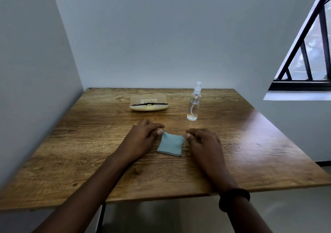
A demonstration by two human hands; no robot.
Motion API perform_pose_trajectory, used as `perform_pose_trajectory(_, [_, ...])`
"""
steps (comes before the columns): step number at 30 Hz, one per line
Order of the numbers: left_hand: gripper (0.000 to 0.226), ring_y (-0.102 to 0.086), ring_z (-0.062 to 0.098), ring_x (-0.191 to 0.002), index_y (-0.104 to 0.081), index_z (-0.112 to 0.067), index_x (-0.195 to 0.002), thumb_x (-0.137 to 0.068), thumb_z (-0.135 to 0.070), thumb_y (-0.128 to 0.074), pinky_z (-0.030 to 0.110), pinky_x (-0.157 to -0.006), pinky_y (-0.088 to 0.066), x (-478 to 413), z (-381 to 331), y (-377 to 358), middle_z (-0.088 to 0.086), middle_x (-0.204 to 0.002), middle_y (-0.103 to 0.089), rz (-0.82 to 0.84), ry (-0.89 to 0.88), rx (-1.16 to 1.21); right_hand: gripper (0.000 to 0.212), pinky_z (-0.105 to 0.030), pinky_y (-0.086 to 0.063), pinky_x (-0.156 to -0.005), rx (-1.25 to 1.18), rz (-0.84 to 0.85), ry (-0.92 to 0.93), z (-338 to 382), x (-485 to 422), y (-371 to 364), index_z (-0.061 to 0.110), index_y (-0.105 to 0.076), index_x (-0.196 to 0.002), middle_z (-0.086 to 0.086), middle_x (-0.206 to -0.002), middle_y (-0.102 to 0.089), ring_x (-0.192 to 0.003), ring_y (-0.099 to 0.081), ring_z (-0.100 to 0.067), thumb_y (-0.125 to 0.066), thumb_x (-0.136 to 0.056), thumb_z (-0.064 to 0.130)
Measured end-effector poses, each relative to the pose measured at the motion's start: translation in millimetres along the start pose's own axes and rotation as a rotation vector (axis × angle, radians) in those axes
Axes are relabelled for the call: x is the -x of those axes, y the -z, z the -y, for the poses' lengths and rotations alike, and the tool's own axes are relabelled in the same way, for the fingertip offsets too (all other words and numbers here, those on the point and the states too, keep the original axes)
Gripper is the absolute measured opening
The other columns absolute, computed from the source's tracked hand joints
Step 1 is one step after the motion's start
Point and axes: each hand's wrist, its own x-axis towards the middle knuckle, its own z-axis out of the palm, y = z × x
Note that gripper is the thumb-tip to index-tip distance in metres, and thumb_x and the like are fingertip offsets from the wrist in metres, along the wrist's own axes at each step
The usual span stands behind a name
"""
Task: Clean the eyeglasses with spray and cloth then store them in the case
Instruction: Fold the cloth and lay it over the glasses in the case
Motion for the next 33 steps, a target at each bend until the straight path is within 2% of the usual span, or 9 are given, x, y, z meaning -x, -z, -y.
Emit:
perform_pose_trajectory(3, [0.032,-0.054,0.012,-0.103,-0.069,-0.033,-0.127,-0.097,-0.042,-0.062,0.030,-0.084,-0.046,-12,-5,2,-0.004,-0.108,-0.055,0.036,-0.016,-0.037,0.028,-0.044,-0.040,-0.104,0.052,0.052,-0.030,3,-12,-3,0.034,-0.071,-0.118,0.009,-0.121,-0.060,-0.120,-0.045,-0.016,-0.061,-0.094,0.042])
perform_pose_trajectory(7, [0.036,-0.054,0.014,-0.104,-0.072,-0.031,-0.122,-0.087,-0.039,-0.075,0.036,-0.089,-0.051,-14,-7,1,-0.005,-0.108,-0.054,0.081,-0.054,-0.119,0.026,-0.037,-0.035,-0.095,0.141,0.103,0.004,3,-15,-6,0.036,-0.072,-0.112,0.012,-0.111,-0.053,-0.114,-0.041,-0.013,-0.068,-0.087,0.043])
perform_pose_trajectory(13, [0.031,-0.055,0.011,-0.101,-0.073,-0.025,-0.116,-0.087,-0.037,-0.075,0.033,-0.085,-0.051,-10,-7,-3,-0.008,-0.105,-0.056,0.022,-0.068,-0.099,0.010,-0.047,-0.041,-0.099,0.131,0.093,-0.001,8,-17,-10,0.031,-0.075,-0.096,0.009,-0.105,-0.057,-0.111,-0.046,-0.015,-0.071,-0.086,0.032])
perform_pose_trajectory(16, [0.022,-0.053,0.009,-0.100,-0.072,-0.026,-0.107,-0.088,-0.037,-0.074,0.030,-0.082,-0.048,-11,-7,-6,-0.012,-0.103,-0.055,0.020,-0.043,-0.085,0.002,-0.052,-0.048,-0.092,0.128,0.061,0.023,10,-17,-15,0.028,-0.072,-0.081,0.009,-0.096,-0.060,-0.102,-0.054,-0.015,-0.072,-0.083,0.027])
perform_pose_trajectory(19, [0.017,-0.057,0.009,-0.099,-0.070,-0.027,-0.101,-0.087,-0.034,-0.075,0.034,-0.084,-0.052,-10,-7,-8,-0.011,-0.103,-0.059,-0.001,-0.004,-0.034,0.002,-0.051,-0.051,-0.087,0.135,0.038,0.066,9,-17,-17,0.027,-0.070,-0.081,0.008,-0.092,-0.061,-0.096,-0.057,-0.016,-0.070,-0.082,0.027])
perform_pose_trajectory(22, [0.012,-0.064,0.008,-0.093,-0.070,-0.027,-0.097,-0.087,-0.028,-0.076,0.038,-0.084,-0.057,-8,-5,-9,-0.011,-0.096,-0.069,-0.050,0.039,0.101,0.003,-0.042,-0.055,-0.079,0.050,0.013,0.139,8,-17,-17,0.025,-0.069,-0.083,0.010,-0.084,-0.065,-0.085,-0.061,-0.011,-0.068,-0.085,0.024])
perform_pose_trajectory(27, [0.018,-0.068,0.001,-0.087,-0.071,-0.029,-0.094,-0.085,-0.016,-0.079,0.027,-0.079,-0.060,-3,-9,-5,-0.011,-0.090,-0.072,-0.072,0.070,0.317,0.008,-0.020,-0.053,-0.066,-0.131,-0.020,0.099,7,-19,-13,0.022,-0.071,-0.086,0.010,-0.080,-0.071,-0.078,-0.066,-0.002,-0.072,-0.086,0.014])
perform_pose_trajectory(30, [0.029,-0.069,0.004,-0.089,-0.071,-0.031,-0.103,-0.084,-0.012,-0.080,0.019,-0.074,-0.058,0,-10,-5,-0.009,-0.094,-0.071,-0.072,0.092,0.409,0.017,-0.008,-0.047,-0.061,-0.219,-0.019,0.073,3,-18,-12,0.024,-0.070,-0.087,0.010,-0.081,-0.070,-0.077,-0.065,-0.001,-0.073,-0.084,0.008])
perform_pose_trajectory(33, [0.037,-0.069,0.004,-0.085,-0.071,-0.025,-0.115,-0.083,-0.008,-0.080,0.013,-0.071,-0.053,3,-11,-3,-0.005,-0.096,-0.072,-0.055,0.089,0.469,0.027,-0.004,-0.046,-0.064,-0.270,-0.008,0.084,3,-17,-10,0.025,-0.071,-0.099,0.009,-0.081,-0.070,-0.076,-0.066,0.002,-0.074,-0.082,0.004])
